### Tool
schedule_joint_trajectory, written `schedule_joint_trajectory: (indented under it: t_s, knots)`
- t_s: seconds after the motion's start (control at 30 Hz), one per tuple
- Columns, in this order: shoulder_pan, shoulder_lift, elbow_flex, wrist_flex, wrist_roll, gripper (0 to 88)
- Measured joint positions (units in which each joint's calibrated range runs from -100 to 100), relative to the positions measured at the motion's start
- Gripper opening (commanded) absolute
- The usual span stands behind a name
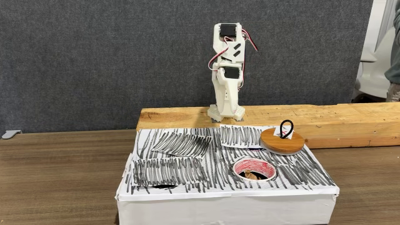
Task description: Pick the brown debris from the hole.
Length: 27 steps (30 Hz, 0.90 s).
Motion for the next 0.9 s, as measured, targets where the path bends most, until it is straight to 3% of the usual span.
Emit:
schedule_joint_trajectory:
  t_s: [0.23, 0.57, 0.9]
  knots:
    - [0.00, 11.69, -0.09, -8.71, -5.49, 33.6]
    - [-0.67, 19.08, 0.00, -13.49, -24.00, 33.6]
    - [-17.35, 20.09, 0.00, -13.49, -25.97, 33.6]
